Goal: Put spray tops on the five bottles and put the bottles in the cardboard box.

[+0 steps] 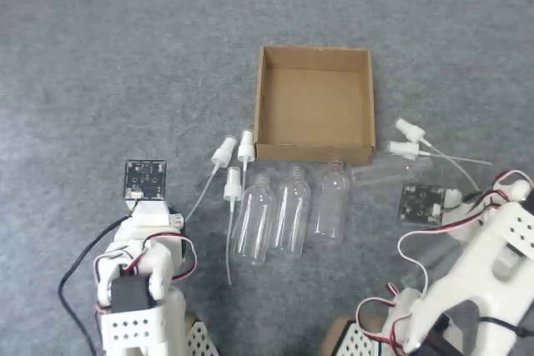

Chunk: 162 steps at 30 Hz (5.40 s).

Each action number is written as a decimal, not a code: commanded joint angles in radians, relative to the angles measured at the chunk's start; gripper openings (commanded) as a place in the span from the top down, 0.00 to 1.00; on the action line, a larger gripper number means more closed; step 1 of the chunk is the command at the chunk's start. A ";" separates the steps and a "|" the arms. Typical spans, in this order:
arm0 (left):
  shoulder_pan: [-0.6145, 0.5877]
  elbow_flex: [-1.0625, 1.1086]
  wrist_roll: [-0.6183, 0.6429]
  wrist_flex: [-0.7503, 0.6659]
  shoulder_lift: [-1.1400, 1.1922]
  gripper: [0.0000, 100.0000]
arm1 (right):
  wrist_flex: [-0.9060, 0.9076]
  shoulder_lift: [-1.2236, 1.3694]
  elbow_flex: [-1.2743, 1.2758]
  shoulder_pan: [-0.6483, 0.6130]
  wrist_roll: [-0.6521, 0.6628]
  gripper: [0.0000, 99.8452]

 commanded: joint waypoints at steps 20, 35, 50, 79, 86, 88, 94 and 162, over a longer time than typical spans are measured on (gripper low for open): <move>-0.002 -0.012 -0.005 -0.029 0.000 0.99 | -0.602 -0.010 0.423 0.042 0.038 0.80; -0.003 -0.012 -0.005 -0.029 0.000 0.99 | -0.417 0.004 0.038 0.099 -1.000 0.97; -0.003 -0.012 -0.005 -0.026 0.000 0.99 | -0.395 0.727 -0.605 0.101 -1.312 0.97; -0.003 -0.012 -0.006 -0.025 0.000 0.99 | -0.236 0.808 -0.789 -0.068 -1.169 0.68; -0.003 -0.012 -0.006 -0.025 0.000 0.99 | -0.226 0.931 -0.945 -0.101 -1.169 0.70; -0.003 -0.012 -0.006 -0.025 0.000 0.99 | -0.216 0.995 -0.996 -0.093 -1.165 0.75; -0.003 -0.012 -0.006 -0.025 0.000 0.99 | -0.140 1.118 -1.094 -0.058 -1.126 0.77; 0.198 -1.221 -0.196 -0.064 1.550 0.87 | -0.328 0.082 -0.046 -0.205 -1.148 0.99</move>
